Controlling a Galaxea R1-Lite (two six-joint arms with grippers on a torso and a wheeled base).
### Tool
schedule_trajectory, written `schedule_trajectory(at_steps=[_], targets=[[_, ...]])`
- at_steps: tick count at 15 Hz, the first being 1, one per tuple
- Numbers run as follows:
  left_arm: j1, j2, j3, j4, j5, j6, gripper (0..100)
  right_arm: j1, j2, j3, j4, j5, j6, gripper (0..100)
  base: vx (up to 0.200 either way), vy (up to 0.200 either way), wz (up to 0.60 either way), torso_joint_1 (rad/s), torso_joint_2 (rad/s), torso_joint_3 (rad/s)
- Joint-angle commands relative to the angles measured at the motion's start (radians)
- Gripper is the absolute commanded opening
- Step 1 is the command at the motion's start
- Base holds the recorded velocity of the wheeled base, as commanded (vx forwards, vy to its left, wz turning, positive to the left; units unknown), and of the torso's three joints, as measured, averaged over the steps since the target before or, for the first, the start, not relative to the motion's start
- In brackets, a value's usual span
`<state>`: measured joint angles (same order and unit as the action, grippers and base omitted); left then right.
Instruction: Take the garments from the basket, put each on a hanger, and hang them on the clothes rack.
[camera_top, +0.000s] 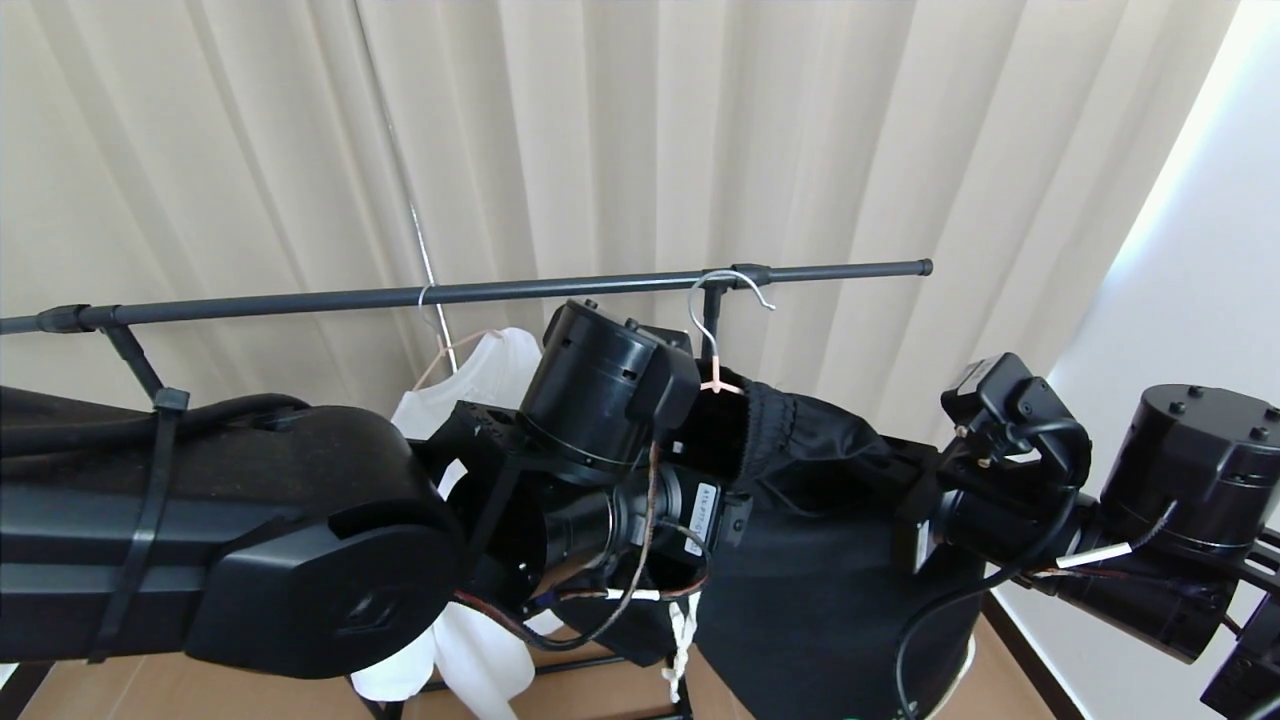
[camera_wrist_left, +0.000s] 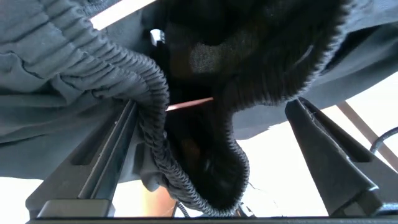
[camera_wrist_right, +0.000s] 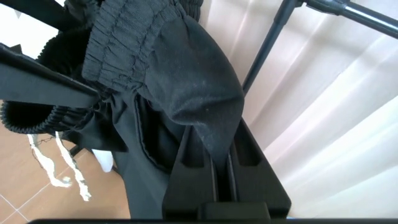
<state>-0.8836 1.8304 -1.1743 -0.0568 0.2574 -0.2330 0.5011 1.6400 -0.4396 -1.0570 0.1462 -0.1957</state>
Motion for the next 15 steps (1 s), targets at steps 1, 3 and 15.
schedule_trajectory(at_steps=[1,3,15], targets=[[-0.001,-0.030,0.016,-0.001,0.002,0.000,100,0.001,0.003,-0.001,0.000,0.003,-0.001,0,0.000,0.000,0.00,0.000,0.00,0.000],[-0.018,-0.089,0.059,-0.001,0.002,0.004,100,0.001,0.012,-0.001,0.000,0.027,0.019,0,0.000,0.000,0.00,0.000,0.00,0.000],[-0.031,-0.160,0.102,-0.003,0.017,0.007,100,-0.001,0.015,-0.016,-0.001,0.139,0.190,0,0.000,0.000,0.00,0.000,0.00,0.000]])
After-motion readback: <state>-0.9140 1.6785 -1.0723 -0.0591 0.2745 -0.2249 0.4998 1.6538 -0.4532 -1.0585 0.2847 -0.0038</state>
